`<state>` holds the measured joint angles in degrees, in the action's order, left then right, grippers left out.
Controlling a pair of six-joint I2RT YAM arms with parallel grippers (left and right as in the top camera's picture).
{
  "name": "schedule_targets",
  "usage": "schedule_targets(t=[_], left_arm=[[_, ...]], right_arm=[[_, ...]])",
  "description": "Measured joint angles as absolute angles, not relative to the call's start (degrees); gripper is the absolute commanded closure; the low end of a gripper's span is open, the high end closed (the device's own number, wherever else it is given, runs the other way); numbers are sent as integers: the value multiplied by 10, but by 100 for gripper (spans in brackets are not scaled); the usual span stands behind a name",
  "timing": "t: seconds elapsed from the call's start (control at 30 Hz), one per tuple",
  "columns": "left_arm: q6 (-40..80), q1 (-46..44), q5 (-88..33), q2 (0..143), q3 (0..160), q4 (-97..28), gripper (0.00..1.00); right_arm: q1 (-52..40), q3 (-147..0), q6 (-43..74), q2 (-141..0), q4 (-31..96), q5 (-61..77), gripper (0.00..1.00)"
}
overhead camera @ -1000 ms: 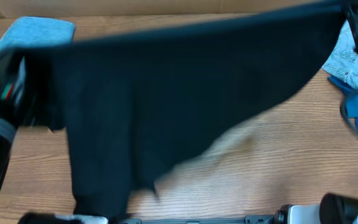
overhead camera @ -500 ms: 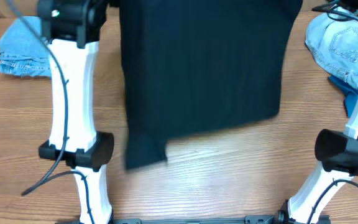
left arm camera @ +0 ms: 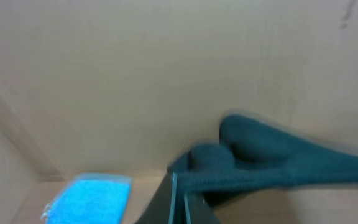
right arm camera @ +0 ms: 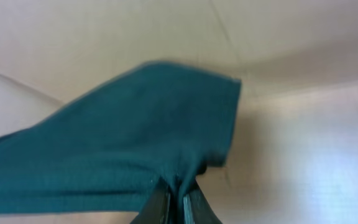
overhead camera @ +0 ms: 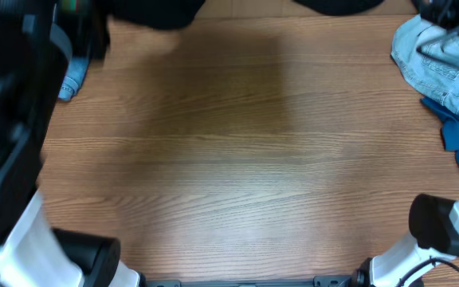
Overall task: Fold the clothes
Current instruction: 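Lay the shirt down on the table and open both grippers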
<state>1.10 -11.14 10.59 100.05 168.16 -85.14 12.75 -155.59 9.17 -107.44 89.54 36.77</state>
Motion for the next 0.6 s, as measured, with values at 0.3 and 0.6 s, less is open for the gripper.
schedule_targets(t=[0.3,0.6], left_arm=[[70,-97,91,1021,1529,-964,84],[91,-97,95,1071,1388,-960,78]], right_arm=[[157,-1419,50,-1080,968,279,96],[157,-1279,30,-1111,947,247,94]])
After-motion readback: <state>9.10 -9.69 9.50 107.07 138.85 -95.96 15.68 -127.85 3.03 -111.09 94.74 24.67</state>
